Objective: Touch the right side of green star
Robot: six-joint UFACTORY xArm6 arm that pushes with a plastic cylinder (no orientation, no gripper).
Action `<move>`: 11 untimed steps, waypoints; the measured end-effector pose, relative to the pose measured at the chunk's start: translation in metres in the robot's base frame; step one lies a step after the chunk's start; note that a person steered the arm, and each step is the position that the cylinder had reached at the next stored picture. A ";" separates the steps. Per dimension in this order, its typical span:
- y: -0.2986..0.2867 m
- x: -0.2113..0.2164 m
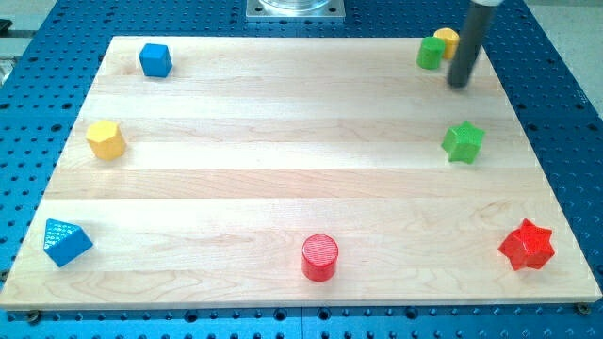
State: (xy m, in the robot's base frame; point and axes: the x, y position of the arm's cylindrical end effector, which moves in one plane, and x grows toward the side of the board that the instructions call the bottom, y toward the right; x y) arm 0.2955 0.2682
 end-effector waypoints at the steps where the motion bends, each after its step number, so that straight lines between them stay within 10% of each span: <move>1: 0.067 0.016; 3: 0.041 0.114; 11: -0.031 0.148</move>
